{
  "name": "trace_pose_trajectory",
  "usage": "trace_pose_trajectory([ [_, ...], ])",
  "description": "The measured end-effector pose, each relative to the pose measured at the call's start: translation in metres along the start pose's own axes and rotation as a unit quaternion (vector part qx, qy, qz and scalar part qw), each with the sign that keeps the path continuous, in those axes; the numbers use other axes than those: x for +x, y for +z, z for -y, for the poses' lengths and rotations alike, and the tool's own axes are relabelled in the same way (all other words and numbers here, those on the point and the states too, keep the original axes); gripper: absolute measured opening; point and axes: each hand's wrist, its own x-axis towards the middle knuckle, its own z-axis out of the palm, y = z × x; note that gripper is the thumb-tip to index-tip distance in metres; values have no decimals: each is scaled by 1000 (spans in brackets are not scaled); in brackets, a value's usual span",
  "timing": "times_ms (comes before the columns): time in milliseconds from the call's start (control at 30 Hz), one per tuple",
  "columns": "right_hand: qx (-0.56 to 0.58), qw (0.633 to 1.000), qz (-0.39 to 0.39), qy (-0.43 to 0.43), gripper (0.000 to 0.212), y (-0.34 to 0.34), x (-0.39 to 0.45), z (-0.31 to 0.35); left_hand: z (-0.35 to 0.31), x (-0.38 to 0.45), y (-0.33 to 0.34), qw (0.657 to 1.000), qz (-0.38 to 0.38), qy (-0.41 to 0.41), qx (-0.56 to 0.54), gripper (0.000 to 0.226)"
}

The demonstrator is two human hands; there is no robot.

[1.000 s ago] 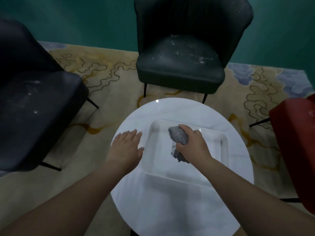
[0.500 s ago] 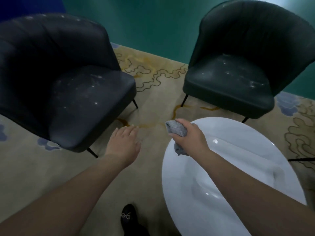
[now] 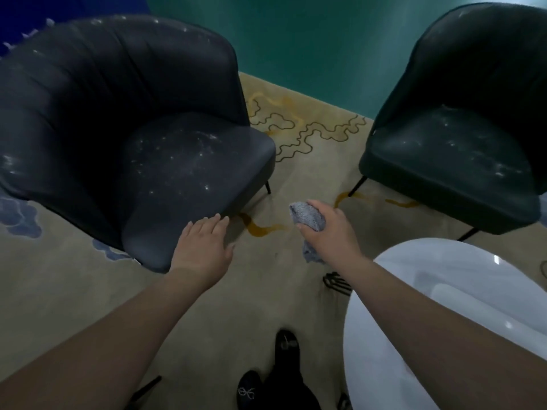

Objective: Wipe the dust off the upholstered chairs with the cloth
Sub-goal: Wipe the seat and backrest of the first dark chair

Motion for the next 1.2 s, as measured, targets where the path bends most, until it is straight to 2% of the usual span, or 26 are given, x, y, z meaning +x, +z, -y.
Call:
trace_pose_trajectory([
  [333,-9,994,103,-42,53,44,121,37,59,83,1,996,3,-90,-16,60],
  [733,-7,980,169,-107,52,141,209,94,153,147,28,984,21,-160,-77,61],
  [967,-44,970,197,-136,54,231,254,110,221,180,63,971,6,-206,-122,62],
  [1200,-52,949,249,-185,57,340,280,91,257,185,140,935,20,-284,-213,65],
])
